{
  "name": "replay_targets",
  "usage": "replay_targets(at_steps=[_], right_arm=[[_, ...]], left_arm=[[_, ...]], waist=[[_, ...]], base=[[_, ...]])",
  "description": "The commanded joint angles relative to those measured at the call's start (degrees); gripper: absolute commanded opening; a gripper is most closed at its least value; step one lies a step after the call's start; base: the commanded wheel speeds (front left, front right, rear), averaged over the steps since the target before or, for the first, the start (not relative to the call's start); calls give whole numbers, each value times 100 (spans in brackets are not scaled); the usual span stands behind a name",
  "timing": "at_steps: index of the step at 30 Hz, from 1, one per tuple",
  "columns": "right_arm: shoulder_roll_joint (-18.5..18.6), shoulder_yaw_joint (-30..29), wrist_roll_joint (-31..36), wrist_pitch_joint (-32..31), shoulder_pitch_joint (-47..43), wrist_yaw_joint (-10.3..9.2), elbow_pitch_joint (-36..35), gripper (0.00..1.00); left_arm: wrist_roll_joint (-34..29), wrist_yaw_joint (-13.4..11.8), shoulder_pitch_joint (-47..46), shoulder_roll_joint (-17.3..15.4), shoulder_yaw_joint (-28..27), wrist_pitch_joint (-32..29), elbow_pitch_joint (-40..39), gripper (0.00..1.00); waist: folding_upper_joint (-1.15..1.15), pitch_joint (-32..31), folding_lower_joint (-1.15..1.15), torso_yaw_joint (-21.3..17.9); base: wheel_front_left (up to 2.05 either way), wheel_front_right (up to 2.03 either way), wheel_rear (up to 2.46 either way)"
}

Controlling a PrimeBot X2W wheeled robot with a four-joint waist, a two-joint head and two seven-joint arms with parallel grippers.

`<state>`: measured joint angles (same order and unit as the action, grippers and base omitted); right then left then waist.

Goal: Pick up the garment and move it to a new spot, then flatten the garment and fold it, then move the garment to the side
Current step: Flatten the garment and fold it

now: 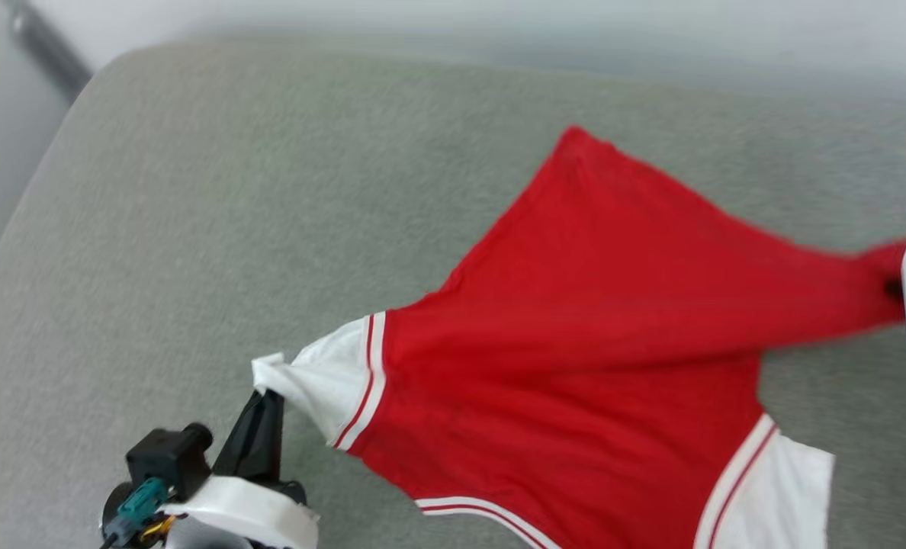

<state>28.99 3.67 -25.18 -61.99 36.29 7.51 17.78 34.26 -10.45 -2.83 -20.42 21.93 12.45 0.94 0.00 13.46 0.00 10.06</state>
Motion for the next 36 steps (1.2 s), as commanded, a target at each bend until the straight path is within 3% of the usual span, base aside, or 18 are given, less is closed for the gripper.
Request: replay_targets(at_steps=[1,7,11,14,15,16,17,23,30,33,36], right_arm=[[95,31,-98,-150,-642,-4,-353,0],[132,-175,-266,-659,-2658,-4,-1421,0],[-223,-361,-245,-803,-3792,-4,-1709,0],[-438,-418,-238,-774,-4124,-4,-1701,0],[-578,-480,-269,-727,-4212,-5,-1669,10],[-683,-524,-281,-642,-4257,-4,-1659,74],[-726,-525,-267,-539,-4283,-4,-1676,100],[-765,-824,-381,603,-4052,-4,-1991,100],[-690,-1058,-314,2880,-3341,-4,-2045,100],[-765,-947,-244,3708,-2974,-4,-1872,100],[-785,-638,-280,3930,-2530,-4,-1600,100]], left_arm=[[63,-86,210,-89,-73,-47,-51,0],[190,-274,659,-258,-233,-166,-161,0],[243,-373,835,-345,-281,-271,-224,0],[262,-393,844,-359,-285,-312,-272,0],[259,-411,856,-372,-288,-336,-283,0],[255,-422,868,-386,-292,-356,-297,0],[262,-427,881,-386,-295,-367,-317,0],[238,-499,895,-409,-264,-456,-416,0],[200,-524,714,-369,-207,-469,-559,0],[157,-523,581,-328,-176,-433,-625,0],[143,-492,353,-248,-145,-399,-715,0]], waist=[[0,-582,0,-578],[0,-919,0,-966],[0,-975,0,-1160],[0,-952,0,-1215],[0,-935,0,-1250],[0,-925,0,-1286],[0,-915,0,-1314],[0,-894,0,-1394],[0,-793,0,-1272],[0,-641,0,-1157],[0,-367,0,-1021]], base=[[0,0,0],[0,0,0],[0,0,0],[0,0,0],[0,0,0],[0,0,0],[0,0,0],[0,0,0],[0,0,0],[0,0,0],[0,0,0]])
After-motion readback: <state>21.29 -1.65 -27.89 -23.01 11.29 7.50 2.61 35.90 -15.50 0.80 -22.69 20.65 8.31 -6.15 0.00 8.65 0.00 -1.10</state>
